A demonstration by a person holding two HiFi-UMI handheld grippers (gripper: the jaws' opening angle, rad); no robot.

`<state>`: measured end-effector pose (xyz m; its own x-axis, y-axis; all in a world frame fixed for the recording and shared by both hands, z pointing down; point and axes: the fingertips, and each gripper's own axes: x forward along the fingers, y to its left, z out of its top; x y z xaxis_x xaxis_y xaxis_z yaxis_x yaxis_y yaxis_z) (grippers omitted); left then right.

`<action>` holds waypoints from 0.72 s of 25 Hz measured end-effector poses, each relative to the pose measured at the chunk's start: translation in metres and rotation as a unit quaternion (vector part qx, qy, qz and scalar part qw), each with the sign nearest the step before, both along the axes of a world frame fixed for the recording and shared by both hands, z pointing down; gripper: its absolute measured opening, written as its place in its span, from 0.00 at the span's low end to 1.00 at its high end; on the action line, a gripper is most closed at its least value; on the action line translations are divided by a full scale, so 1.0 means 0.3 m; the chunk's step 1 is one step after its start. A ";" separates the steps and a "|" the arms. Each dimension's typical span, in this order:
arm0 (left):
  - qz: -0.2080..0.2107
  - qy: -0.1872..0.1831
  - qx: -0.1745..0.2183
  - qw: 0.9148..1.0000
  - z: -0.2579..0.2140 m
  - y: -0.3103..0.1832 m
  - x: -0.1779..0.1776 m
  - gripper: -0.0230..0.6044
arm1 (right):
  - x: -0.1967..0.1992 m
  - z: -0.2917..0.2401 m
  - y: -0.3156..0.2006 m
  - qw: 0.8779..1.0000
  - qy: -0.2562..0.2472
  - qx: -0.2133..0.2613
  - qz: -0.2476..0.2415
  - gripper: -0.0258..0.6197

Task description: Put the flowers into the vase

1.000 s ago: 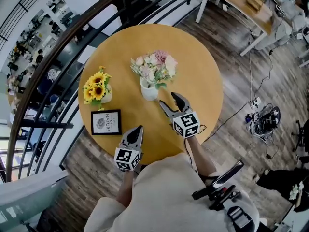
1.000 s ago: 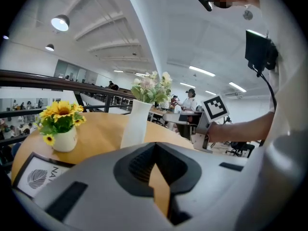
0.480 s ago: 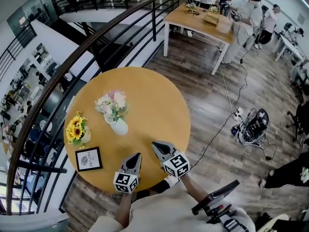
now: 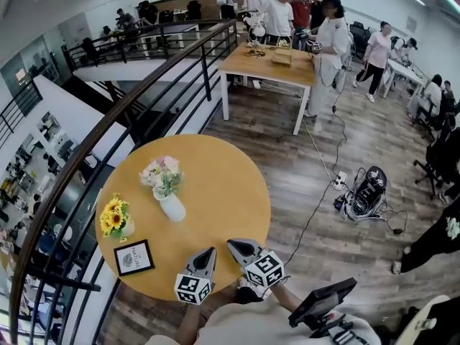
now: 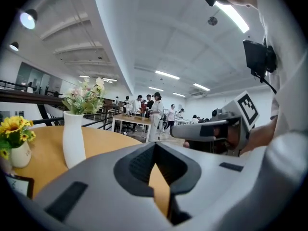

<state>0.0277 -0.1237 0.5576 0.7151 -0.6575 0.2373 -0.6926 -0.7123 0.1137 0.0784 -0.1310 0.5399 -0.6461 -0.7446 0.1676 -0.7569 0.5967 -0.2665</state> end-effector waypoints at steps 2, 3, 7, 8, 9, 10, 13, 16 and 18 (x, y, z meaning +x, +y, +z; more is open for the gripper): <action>-0.002 0.002 0.005 1.000 0.001 0.079 -0.040 0.05 | -0.034 -0.018 0.054 1.000 0.001 0.011 0.007 0.05; -0.006 0.006 0.007 1.000 -0.004 0.122 -0.066 0.05 | -0.054 -0.031 0.084 1.000 0.000 0.016 0.009 0.05; -0.025 0.022 0.013 0.999 -0.029 0.292 -0.180 0.05 | -0.138 -0.062 0.232 1.000 -0.006 0.019 0.006 0.05; -0.030 0.023 0.013 0.999 -0.030 0.329 -0.209 0.05 | -0.157 -0.057 0.270 1.000 -0.002 0.016 0.003 0.05; -0.037 0.025 0.012 0.999 -0.031 0.363 -0.239 0.05 | -0.176 -0.049 0.306 1.000 0.003 0.014 -0.001 0.05; -0.044 0.027 0.012 0.999 -0.032 0.395 -0.269 0.05 | -0.195 -0.043 0.340 1.000 0.008 0.012 -0.005 0.05; -0.067 0.031 0.017 0.997 -0.037 0.471 -0.357 0.05 | -0.249 -0.033 0.416 1.000 0.017 0.011 -0.017 0.05; -0.083 0.036 0.024 0.996 -0.048 0.506 -0.414 0.05 | -0.286 -0.036 0.450 0.999 0.022 0.014 -0.024 0.05; -0.091 0.039 0.026 0.995 -0.055 0.523 -0.429 0.05 | -0.298 -0.041 0.460 0.999 0.025 0.016 -0.031 0.05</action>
